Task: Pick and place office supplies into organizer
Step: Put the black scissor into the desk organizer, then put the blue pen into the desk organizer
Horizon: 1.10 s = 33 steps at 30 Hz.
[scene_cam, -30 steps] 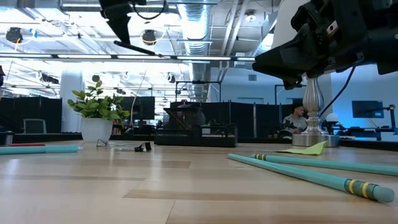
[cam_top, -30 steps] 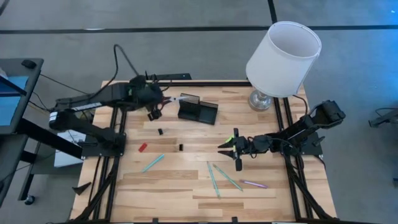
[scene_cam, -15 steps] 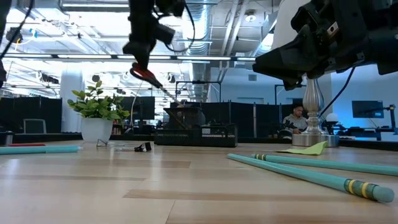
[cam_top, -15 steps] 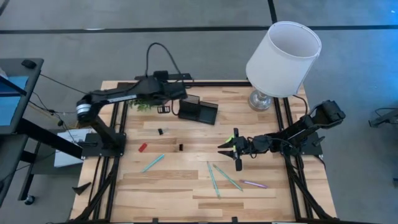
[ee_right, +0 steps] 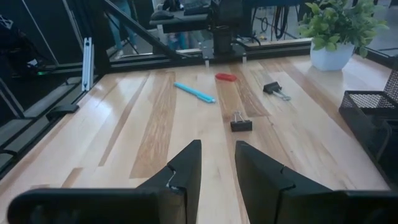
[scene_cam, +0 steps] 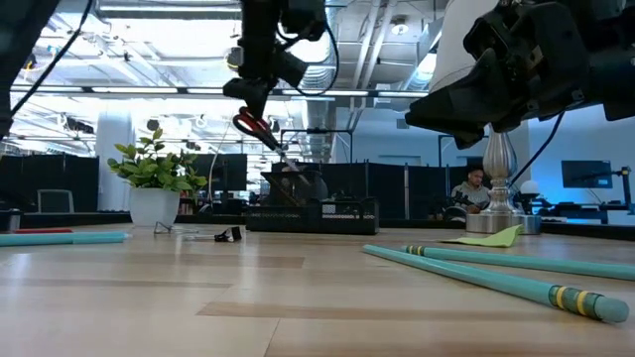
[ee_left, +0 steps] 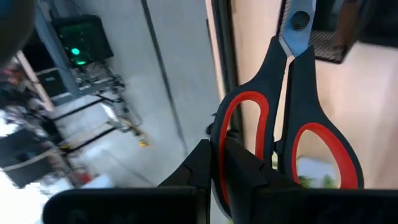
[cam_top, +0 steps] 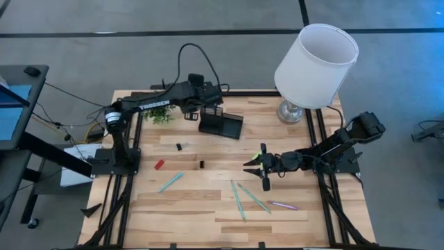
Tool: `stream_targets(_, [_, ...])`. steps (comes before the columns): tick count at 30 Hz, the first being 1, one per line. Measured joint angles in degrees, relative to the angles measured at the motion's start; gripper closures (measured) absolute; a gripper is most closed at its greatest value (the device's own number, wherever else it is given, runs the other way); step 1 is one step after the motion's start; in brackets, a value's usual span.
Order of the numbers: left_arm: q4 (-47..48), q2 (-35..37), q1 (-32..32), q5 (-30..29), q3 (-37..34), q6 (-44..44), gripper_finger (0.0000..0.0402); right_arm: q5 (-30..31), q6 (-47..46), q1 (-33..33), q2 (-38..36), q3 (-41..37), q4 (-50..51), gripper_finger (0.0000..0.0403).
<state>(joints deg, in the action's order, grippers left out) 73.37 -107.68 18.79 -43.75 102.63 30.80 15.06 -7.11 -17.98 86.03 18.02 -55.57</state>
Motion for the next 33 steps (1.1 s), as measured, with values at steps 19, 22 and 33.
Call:
stream_targets(19, [-3.2, -6.0, -1.4, 1.1, 1.8, 11.7, 0.036, 0.0, -2.4, 0.0, 0.0, 0.0, 2.5, 0.031])
stream_targets(22, [-3.3, -6.0, -1.4, 2.2, 1.8, 12.9, 0.0348, 0.0, -2.5, 0.0, 0.0, 0.0, 2.5, 0.031])
stream_targets(33, [-4.8, -6.0, -1.8, 0.7, 1.8, 12.1, 0.0317, 0.0, -2.5, 0.0, 0.0, 0.0, 2.5, 0.031])
